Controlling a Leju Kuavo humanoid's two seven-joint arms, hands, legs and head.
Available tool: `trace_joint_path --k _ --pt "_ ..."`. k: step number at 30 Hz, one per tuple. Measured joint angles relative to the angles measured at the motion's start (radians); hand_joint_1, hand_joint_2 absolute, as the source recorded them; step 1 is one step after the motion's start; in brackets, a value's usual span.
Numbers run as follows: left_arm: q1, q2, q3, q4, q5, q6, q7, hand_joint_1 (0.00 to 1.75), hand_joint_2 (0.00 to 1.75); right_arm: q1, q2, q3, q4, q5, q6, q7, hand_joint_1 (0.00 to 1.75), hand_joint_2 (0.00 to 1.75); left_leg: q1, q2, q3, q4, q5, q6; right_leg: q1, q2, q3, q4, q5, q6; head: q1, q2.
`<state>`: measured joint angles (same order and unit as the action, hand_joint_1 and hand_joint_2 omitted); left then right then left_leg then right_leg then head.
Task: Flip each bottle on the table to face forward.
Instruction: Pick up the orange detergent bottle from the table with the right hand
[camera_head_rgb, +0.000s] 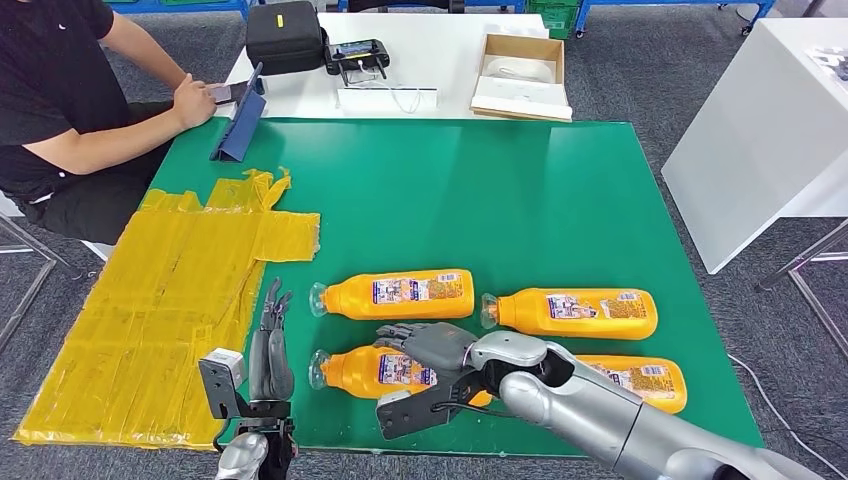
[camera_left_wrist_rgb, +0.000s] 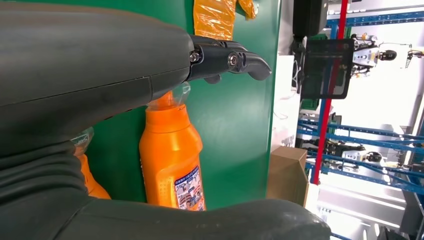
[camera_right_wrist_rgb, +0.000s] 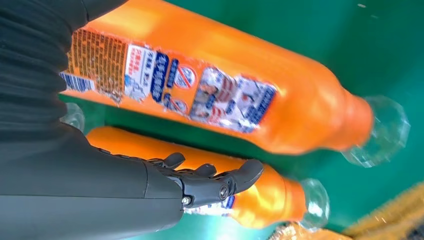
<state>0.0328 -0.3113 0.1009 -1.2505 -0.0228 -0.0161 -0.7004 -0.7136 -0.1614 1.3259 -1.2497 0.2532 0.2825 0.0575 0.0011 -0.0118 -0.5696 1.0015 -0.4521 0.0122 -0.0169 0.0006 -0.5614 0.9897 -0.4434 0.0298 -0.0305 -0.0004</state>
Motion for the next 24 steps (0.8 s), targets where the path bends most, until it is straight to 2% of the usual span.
trace_joint_path --k 5,6,9,10,21,24 --pt "0.003 0.000 0.000 0.000 0.000 0.006 0.000 0.00 0.00 0.016 0.000 0.024 0.029 0.098 -0.015 0.036 0.02 1.75 0.000 0.000 0.000 0.000 0.000 0.000 0.000 0.000 0.000 0.000 0.000 0.000 0.000 0.000" --pt "0.004 0.000 0.000 0.000 -0.001 0.006 0.000 0.00 0.00 0.022 0.000 0.027 0.038 0.121 -0.015 0.041 0.36 1.75 0.000 0.000 0.000 0.000 0.000 0.000 0.000 0.000 0.000 0.000 0.000 0.000 0.000 0.000" --pt "0.006 0.000 -0.001 0.000 -0.005 0.004 0.000 0.00 0.00 0.038 0.004 0.035 0.070 0.182 -0.008 0.051 1.63 1.75 0.000 0.000 0.000 0.000 0.000 0.000 0.000 0.000 0.000 0.000 0.000 0.000 0.000 0.000" --pt "0.006 0.000 -0.002 0.000 -0.007 0.003 0.002 0.00 0.00 0.042 0.007 0.038 0.081 0.197 -0.006 0.052 1.73 1.75 0.000 0.000 0.000 0.000 0.000 0.000 0.000 0.000 0.000 0.000 0.000 0.000 0.000 0.000" --pt "0.006 0.000 -0.006 0.000 -0.008 -0.003 0.010 0.00 0.00 0.047 0.024 0.044 0.127 0.223 -0.001 0.053 1.75 1.75 0.000 0.003 0.005 0.000 -0.001 0.000 0.000 0.002 0.003 -0.001 0.000 0.000 0.000 0.000" --pt "0.001 0.000 -0.011 0.001 0.008 0.000 0.014 0.00 0.00 0.054 0.027 0.024 0.144 0.166 -0.013 0.042 1.75 1.75 0.000 0.003 0.007 0.000 0.000 0.000 0.000 0.003 0.005 -0.001 0.001 -0.002 0.000 0.000"
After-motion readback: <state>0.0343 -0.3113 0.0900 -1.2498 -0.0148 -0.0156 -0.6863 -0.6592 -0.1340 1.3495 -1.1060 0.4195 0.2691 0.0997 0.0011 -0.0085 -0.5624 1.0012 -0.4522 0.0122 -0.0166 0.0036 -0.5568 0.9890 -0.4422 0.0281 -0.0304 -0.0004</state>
